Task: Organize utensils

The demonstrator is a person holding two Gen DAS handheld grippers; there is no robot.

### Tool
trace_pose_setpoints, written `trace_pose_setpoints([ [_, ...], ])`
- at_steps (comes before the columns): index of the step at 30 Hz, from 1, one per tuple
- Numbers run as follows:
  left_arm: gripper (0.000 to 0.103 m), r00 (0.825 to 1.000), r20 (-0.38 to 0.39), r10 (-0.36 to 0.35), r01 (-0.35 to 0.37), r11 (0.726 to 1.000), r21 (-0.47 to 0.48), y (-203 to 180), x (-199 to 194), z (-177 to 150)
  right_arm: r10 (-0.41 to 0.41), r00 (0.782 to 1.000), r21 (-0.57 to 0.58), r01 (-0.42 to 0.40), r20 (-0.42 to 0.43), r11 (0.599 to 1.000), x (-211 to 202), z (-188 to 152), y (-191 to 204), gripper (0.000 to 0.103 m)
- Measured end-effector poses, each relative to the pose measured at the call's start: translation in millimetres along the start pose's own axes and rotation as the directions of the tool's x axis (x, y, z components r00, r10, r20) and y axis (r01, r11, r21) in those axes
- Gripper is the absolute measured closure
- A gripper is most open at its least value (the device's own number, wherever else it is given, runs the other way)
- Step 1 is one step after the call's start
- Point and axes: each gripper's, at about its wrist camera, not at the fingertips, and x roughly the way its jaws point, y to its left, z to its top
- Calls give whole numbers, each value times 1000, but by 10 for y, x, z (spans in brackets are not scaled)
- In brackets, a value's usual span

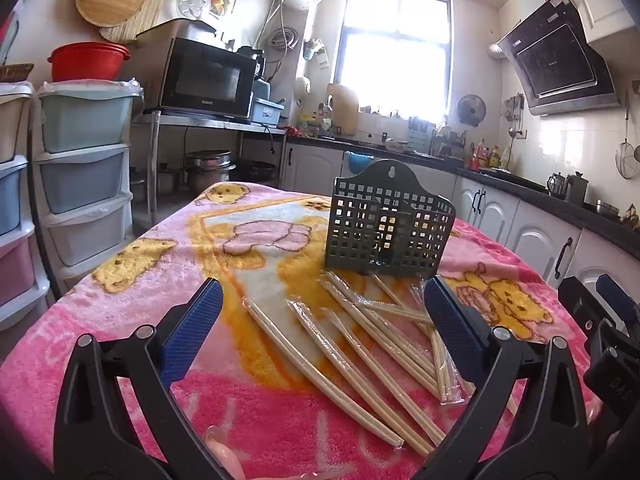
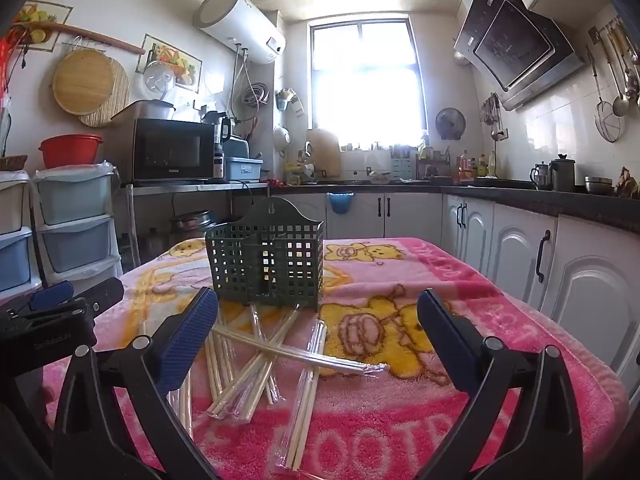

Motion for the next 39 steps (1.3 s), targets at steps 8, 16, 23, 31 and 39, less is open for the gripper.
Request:
trace_pose_setpoints([
  [8,10,1000,7,1,-1,1000,-10,9,-6,14,9,1000,8,-9,-6,1000,-10,15,-11,6],
  [16,10,1000,4,-3,3,1000,-9,61,26,165,1,1000,2,-1,-1,1000,-7,14,-12,6],
  [23,10,1000,20,8,-8,1000,-4,31,-44,63,2,1000,2,-2,-7,1000,-28,49,25,6],
  [31,10,1000,21,7,-7,1000,-5,35,-44,63,7,1000,4,-7,1,1000,-25,47,0,6],
  [39,10,1000,19,7,-7,1000,-5,43,-45,70,9,1000,2,-9,0,1000,-26,46,7,6],
])
